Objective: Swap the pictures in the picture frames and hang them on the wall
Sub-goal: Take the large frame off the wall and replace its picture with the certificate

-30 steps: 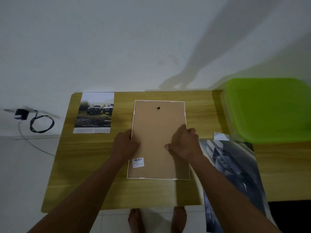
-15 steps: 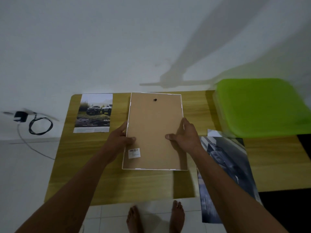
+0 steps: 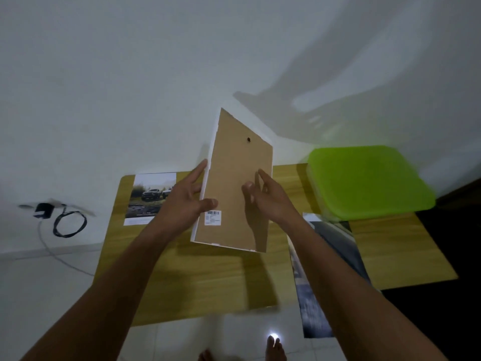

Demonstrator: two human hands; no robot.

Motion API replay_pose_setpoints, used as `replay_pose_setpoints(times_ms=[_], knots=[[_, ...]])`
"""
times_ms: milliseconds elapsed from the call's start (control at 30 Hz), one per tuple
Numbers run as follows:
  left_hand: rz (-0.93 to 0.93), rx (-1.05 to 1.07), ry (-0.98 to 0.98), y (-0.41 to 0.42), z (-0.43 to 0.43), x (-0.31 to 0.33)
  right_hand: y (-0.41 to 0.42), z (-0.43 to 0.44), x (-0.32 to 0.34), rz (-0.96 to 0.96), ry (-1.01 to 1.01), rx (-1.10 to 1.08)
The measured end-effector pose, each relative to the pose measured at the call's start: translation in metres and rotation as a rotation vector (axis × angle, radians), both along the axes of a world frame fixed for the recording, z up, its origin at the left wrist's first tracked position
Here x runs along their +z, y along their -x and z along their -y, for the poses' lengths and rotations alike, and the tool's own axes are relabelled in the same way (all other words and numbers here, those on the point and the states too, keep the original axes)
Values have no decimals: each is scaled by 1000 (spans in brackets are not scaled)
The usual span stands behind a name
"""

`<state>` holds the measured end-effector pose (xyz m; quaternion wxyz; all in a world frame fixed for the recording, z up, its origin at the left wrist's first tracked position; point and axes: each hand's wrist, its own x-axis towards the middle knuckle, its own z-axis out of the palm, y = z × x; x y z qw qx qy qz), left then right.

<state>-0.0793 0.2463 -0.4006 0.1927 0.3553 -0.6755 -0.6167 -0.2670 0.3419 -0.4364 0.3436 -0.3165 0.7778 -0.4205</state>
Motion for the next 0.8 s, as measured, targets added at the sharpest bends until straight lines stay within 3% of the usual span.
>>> replay_pose_setpoints(times_ms=[333,533,800], knots=[[63,-85,312,9,-48,21,-27,6,75,185,128,-68],[70,-56,454,21,-75,36,-26,-2,99,-15,192,-222],[179,-98,896,38,-95,46,-17,-23,126,-160,362,-374]])
